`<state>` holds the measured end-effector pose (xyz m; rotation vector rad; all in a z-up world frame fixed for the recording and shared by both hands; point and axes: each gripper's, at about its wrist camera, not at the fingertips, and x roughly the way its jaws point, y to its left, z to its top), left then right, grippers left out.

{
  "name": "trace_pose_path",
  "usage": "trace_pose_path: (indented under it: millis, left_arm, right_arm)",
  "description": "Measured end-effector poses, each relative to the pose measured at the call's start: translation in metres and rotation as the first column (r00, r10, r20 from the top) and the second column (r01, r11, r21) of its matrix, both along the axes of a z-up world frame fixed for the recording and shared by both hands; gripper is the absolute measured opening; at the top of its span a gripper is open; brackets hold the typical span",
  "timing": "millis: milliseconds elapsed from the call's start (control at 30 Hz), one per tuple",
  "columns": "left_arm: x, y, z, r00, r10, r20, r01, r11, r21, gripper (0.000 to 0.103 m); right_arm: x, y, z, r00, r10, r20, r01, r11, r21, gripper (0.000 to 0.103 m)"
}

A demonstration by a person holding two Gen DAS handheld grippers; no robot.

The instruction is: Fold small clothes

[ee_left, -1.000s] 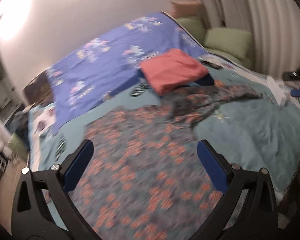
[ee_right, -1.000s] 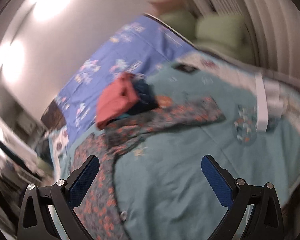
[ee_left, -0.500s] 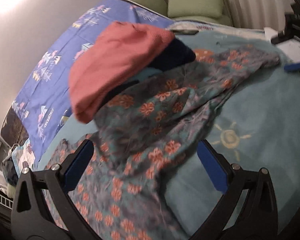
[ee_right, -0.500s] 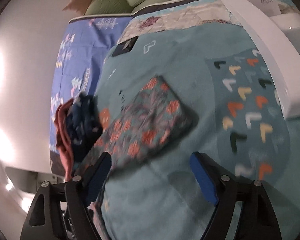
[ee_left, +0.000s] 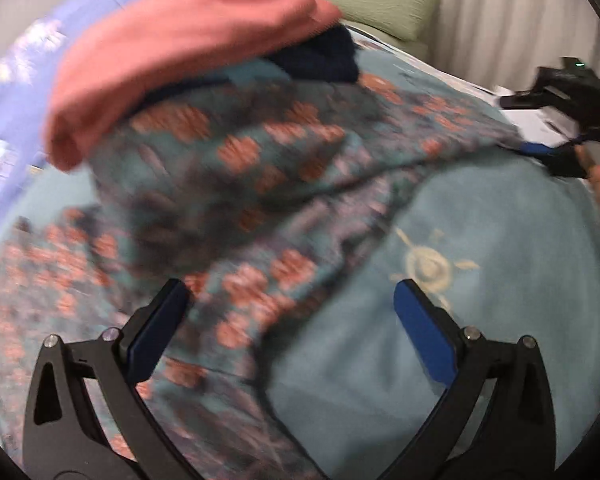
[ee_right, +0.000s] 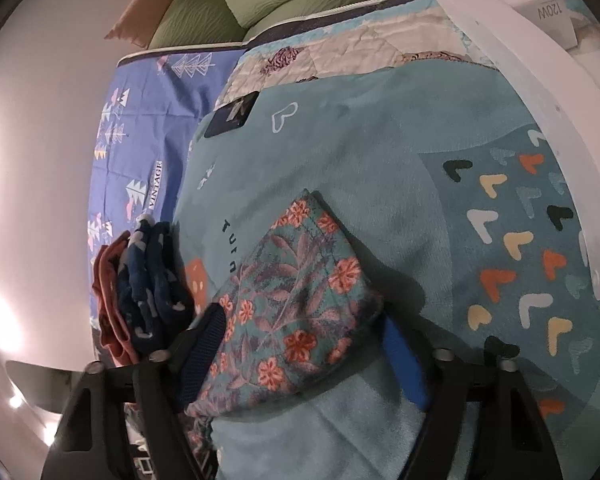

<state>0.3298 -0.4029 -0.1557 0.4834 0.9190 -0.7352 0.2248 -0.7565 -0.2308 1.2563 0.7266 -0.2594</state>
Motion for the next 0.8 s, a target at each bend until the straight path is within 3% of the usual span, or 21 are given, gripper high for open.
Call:
trace_pose_path:
  millis: [67,133,200,267,333,433,533,600,667,733,800]
  left_arm:
    - [0.002,0.001,-0.001,1.000,-0.005,-0.007,0.005,1.000,-0.005,0.103]
    - [0.006,0.000,0.000,0.999,0.037,-0.031,-0.038,0.999,-0.018,0.103]
    - [0.006,-0.006,0.001,0.997,0.068,-0.027,-0.068,0.998,-0.015,0.101]
    - [0.005,-0.016,0.001,0.997,0.076,-0.026,-0.076,0.997,-0.009,0.091]
    - [-0.003,-0.025,0.008,0.997,0.071,-0.015,-0.071,0.997,-0.018,0.058]
    - [-0.006,-0.033,0.013,0.994,0.108,-0.027,-0.110,0.992,-0.057,0.039]
    - [-0.003,-0.030,0.013,0.989,0.140,-0.044,-0.144,0.984,-0.109,0.035]
    - [-0.004,-0.020,0.018,0.986,0.142,-0.086,-0.155,0.973,-0.173,0.035]
    - [-0.005,-0.004,0.032,0.976,0.121,-0.181,-0.172,0.939,-0.298,0.041]
    - [-0.005,0.019,0.052,0.959,0.090,-0.269,-0.202,0.882,-0.425,0.066]
    - [-0.007,0.041,0.074,0.953,0.071,-0.295,-0.220,0.829,-0.514,0.073]
  right_arm:
    - [-0.001,-0.002,-0.003,1.000,-0.011,-0.003,0.011,1.000,0.014,0.051]
    - [-0.002,-0.005,-0.008,1.000,-0.022,0.013,0.022,0.999,0.043,0.047]
    - [-0.004,-0.008,-0.012,0.999,-0.037,0.014,0.036,0.997,0.073,0.035]
    - [-0.003,-0.011,-0.014,0.999,-0.037,0.013,0.036,0.995,0.091,0.009]
    - [-0.003,-0.011,-0.009,0.999,-0.036,0.025,0.033,0.995,0.090,0.008]
    - [-0.005,-0.006,0.016,0.997,-0.034,0.067,0.032,0.999,0.042,0.008]
    - [-0.005,0.002,0.056,0.992,-0.014,0.127,0.017,1.000,-0.023,0.008]
    - [-0.003,0.009,0.085,0.988,0.011,0.156,0.003,0.995,-0.095,0.008]
    - [0.004,0.024,0.128,0.976,0.068,0.205,-0.030,0.982,-0.184,0.008]
    - [0.013,0.043,0.167,0.963,0.132,0.236,-0.064,0.959,-0.277,0.008]
    - [0.018,0.067,0.198,0.948,0.194,0.250,-0.088,0.920,-0.381,0.008]
